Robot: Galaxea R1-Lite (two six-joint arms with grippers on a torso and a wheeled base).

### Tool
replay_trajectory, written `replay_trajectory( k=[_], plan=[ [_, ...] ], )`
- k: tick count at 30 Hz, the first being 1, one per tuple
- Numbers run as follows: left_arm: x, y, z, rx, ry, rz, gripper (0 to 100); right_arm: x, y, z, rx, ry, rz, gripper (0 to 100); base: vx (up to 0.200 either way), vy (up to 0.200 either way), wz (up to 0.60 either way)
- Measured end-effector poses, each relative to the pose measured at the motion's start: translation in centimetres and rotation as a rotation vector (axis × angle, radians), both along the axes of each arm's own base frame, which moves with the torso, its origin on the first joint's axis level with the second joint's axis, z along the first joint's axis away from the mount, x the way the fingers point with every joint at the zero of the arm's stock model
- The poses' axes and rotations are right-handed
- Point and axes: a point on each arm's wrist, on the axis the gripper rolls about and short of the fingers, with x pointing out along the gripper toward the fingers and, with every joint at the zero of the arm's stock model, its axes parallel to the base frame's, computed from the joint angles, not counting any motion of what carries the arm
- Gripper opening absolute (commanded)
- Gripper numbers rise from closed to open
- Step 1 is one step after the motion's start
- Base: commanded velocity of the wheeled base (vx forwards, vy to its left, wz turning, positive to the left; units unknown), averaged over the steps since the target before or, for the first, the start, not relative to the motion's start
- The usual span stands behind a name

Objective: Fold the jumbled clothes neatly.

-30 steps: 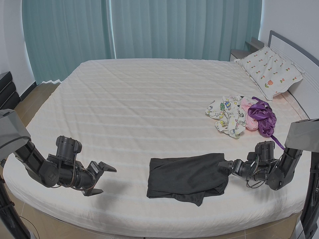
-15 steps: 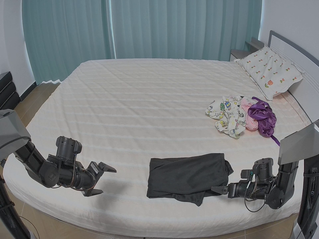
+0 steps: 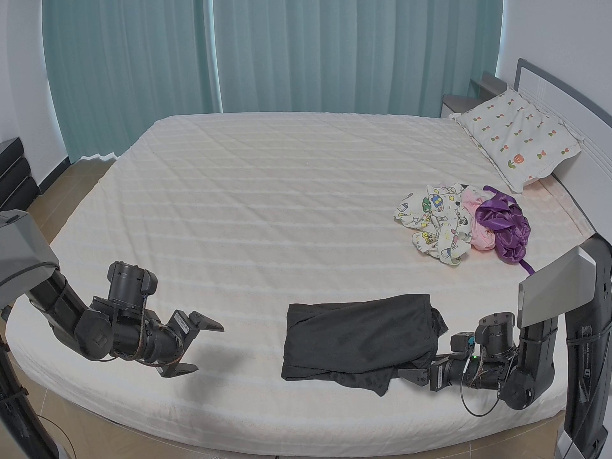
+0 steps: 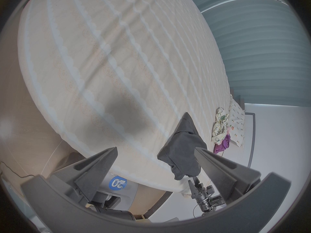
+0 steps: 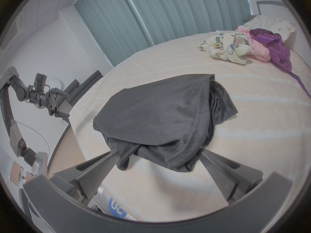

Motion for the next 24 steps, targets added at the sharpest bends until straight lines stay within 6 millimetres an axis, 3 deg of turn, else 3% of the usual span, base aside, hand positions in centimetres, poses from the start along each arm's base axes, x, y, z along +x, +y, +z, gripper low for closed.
replay_trajectory(
  k=[1, 2, 12, 24],
  plan=[
    [0.0, 0.0, 0.0, 0.000, 0.000, 0.000, 100, 0.0, 0.1, -0.1, -0.005, 0.000, 0.006, 100, 0.000, 0.000, 0.00],
    [0.0, 0.0, 0.0, 0.000, 0.000, 0.000, 100, 0.0, 0.1, -0.2, -0.011, -0.001, 0.011, 0, 0.000, 0.000, 0.00],
    [0.0, 0.0, 0.0, 0.000, 0.000, 0.000, 100, -0.6, -0.1, -0.8, -0.098, -0.030, 0.026, 0, 0.000, 0.000, 0.00],
    [0.0, 0.0, 0.0, -0.001, 0.000, -0.001, 100, -3.2, -2.9, -0.5, -0.164, 0.027, 0.025, 0, 0.000, 0.000, 0.00]
  ],
)
